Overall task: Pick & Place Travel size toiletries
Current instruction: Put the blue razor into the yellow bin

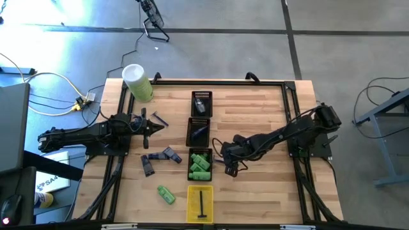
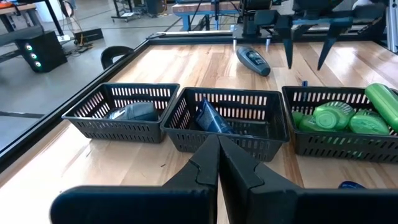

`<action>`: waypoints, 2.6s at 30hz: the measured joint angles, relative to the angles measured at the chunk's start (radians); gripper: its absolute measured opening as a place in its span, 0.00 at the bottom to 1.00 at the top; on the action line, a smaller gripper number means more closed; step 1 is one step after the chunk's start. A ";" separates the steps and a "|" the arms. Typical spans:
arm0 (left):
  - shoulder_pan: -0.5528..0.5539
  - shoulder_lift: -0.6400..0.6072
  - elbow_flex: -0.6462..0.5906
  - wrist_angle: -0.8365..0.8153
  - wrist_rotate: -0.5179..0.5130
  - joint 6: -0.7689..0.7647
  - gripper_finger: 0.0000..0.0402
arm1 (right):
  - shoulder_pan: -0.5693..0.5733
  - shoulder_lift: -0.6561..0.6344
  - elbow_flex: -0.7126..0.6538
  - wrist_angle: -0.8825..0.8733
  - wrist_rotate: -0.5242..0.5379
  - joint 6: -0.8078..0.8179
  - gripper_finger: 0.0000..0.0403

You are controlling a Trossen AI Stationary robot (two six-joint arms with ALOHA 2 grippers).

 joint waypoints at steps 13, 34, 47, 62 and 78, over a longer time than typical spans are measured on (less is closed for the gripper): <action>0.000 0.000 0.000 0.000 0.000 0.000 0.01 | 0.001 0.039 0.000 0.017 0.022 0.003 0.47; 0.000 0.000 0.000 0.000 0.000 0.000 0.01 | 0.017 0.039 -0.101 0.180 0.036 0.005 0.47; 0.000 0.000 0.000 0.000 0.000 0.000 0.01 | 0.021 0.102 -0.153 0.324 0.039 0.015 0.47; 0.000 0.000 0.000 0.000 0.000 0.000 0.01 | 0.064 0.139 -0.153 0.350 0.129 0.054 0.33; 0.000 0.000 0.000 0.007 0.000 0.000 0.01 | 0.066 0.140 -0.153 0.354 0.110 0.055 0.10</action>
